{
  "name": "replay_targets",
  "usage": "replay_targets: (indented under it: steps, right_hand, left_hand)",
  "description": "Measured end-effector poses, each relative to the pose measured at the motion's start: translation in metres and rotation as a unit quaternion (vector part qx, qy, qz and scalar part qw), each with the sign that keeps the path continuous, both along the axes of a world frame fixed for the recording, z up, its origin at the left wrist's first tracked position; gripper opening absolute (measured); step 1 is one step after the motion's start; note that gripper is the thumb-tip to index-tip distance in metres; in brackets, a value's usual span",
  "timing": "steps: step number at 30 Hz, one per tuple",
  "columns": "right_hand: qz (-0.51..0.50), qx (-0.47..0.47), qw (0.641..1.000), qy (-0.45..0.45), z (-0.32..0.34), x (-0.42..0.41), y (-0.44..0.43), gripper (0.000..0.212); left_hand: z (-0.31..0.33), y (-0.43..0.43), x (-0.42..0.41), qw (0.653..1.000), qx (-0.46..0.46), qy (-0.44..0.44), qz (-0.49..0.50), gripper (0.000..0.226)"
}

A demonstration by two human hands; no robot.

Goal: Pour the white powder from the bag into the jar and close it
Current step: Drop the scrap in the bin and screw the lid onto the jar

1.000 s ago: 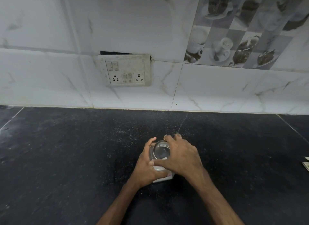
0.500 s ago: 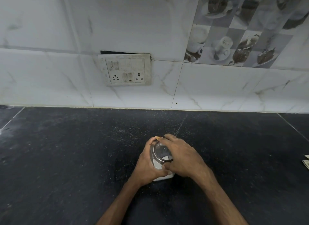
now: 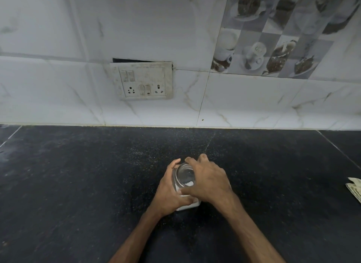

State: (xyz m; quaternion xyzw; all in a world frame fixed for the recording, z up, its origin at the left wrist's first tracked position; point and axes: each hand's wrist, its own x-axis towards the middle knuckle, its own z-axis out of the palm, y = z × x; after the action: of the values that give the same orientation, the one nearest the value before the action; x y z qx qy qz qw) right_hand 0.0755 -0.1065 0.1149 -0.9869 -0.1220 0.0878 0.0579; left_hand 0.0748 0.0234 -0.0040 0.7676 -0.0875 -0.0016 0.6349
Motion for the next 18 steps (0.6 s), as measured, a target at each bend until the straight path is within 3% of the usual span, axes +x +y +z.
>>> replay_targets:
  steps: [4, 9, 12, 14, 18]
  right_hand:
    - [-0.004, 0.000, 1.000, 0.029, 0.004, 0.001, -0.003, 0.100]
    - [0.022, 0.018, 1.000, 0.004, 0.009, 0.000, 0.001, 0.067]
    - [-0.044, -0.019, 0.999, 0.011, 0.008, 0.002, 0.001, 0.087]
    - [-0.038, -0.019, 0.998, 0.043, 0.009, 0.001, -0.003, 0.097]
    - [0.039, 0.001, 0.998, 0.044, 0.009, -0.003, -0.004, 0.092]
  left_hand:
    - [0.001, 0.000, 0.000, 1.000, 0.004, -0.004, -0.001, 0.113]
    - [-0.002, 0.001, 0.000, 1.000, 0.011, -0.008, 0.002, 0.115]
    - [-0.003, 0.002, -0.001, 1.000, 0.018, -0.002, -0.003, 0.116]
    - [-0.002, 0.001, 0.000, 1.000, 0.015, 0.003, -0.003, 0.115]
    - [-0.002, 0.001, 0.000, 1.000, 0.011, -0.001, 0.002, 0.116]
